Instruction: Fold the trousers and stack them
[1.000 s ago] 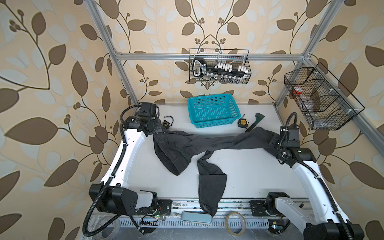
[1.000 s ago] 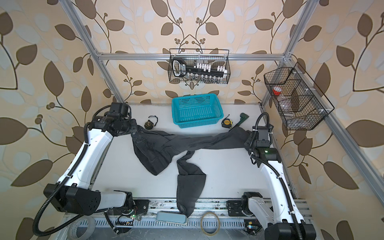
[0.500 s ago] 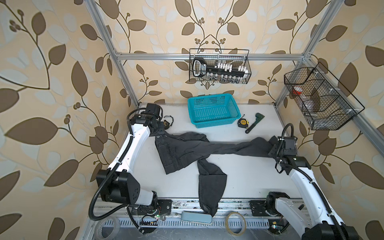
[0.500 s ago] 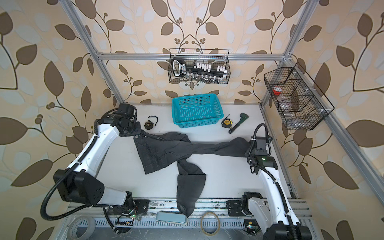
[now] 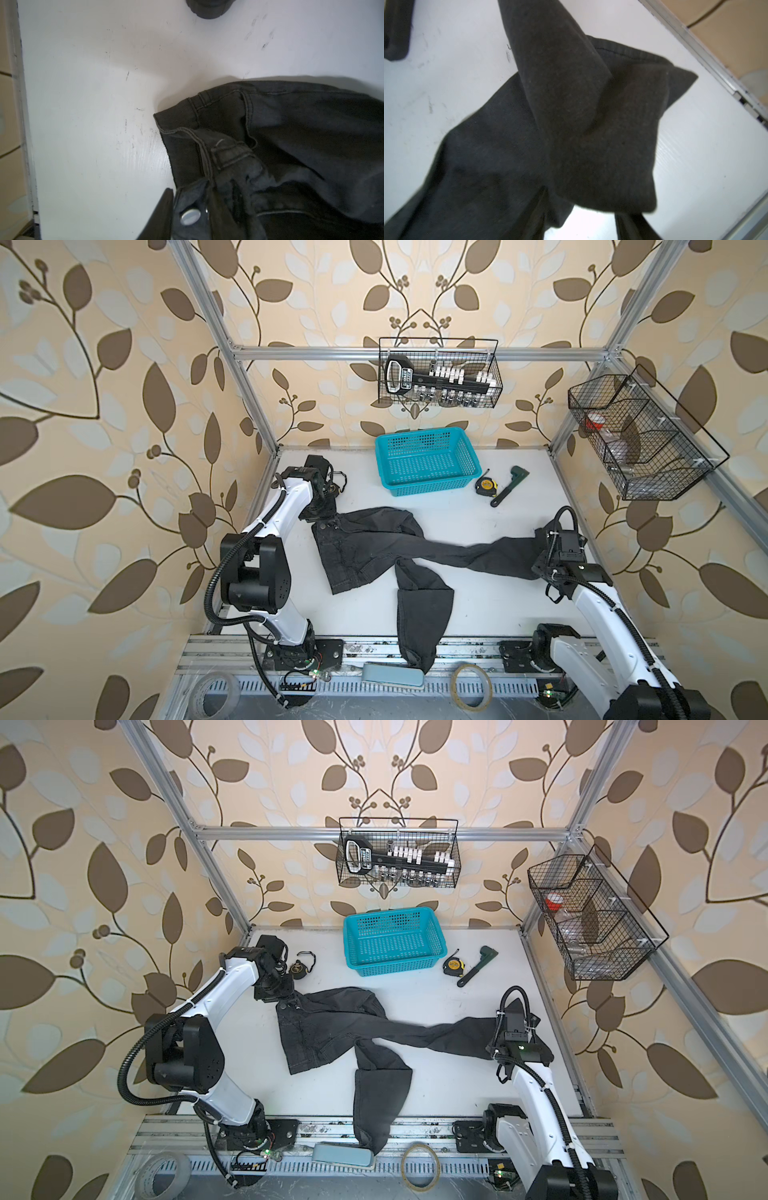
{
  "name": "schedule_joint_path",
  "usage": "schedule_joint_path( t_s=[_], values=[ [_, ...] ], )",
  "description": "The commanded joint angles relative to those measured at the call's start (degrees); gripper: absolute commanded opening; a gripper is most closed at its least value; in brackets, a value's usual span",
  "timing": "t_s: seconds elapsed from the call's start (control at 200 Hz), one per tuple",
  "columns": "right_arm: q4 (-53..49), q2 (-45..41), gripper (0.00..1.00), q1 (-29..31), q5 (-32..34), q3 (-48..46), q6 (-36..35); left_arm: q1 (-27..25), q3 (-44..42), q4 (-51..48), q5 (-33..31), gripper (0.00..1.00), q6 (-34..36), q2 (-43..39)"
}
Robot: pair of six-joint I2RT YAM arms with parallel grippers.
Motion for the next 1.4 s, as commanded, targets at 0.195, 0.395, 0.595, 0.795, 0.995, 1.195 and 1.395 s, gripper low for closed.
schedule_joint_path(
  t_s=[0.195, 0.395, 0.595, 0.795, 0.995, 1.195, 1.395],
  values=[
    [-5.97, 2.70, 0.68, 0.60, -3.34, 14.32, -0.77, 0.79, 0.66, -12.77, -0.31, 0.75, -18.24, -7.62],
    [-5.53, 2.99, 0.77, 11.07, -9.69, 15.26, -0.98, 0.63, -8.82, -12.71, 12.87, 0.75, -29.02, -14.36],
    [8.12, 1.28, 0.79, 26.11, -18.40, 8.34, -6.02, 0.50, -17.78, -15.16, 13.63, 0.76, -37.99, -20.67],
    [17.26, 5.86, 0.85, 40.20, -21.46, 3.99, -11.70, 0.15, -29.12, -7.35, 19.41, 0.76, -46.45, -24.15],
    [22.91, 13.27, 0.87, 46.70, -23.31, 0.63, -13.21, -0.11, -34.42, 0.05, 21.43, 0.72, -47.09, -22.96],
    [27.08, 19.94, 0.87, 50.51, -23.39, 0.21, -15.15, -0.38, -32.76, 1.54, 18.46, 0.68, -44.87, -19.88],
    [30.30, 26.38, 0.86, 54.17, -22.09, -0.39, -15.34, -0.33, -34.45, 5.58, 16.31, 0.69, -46.51, -17.88]
  ],
)
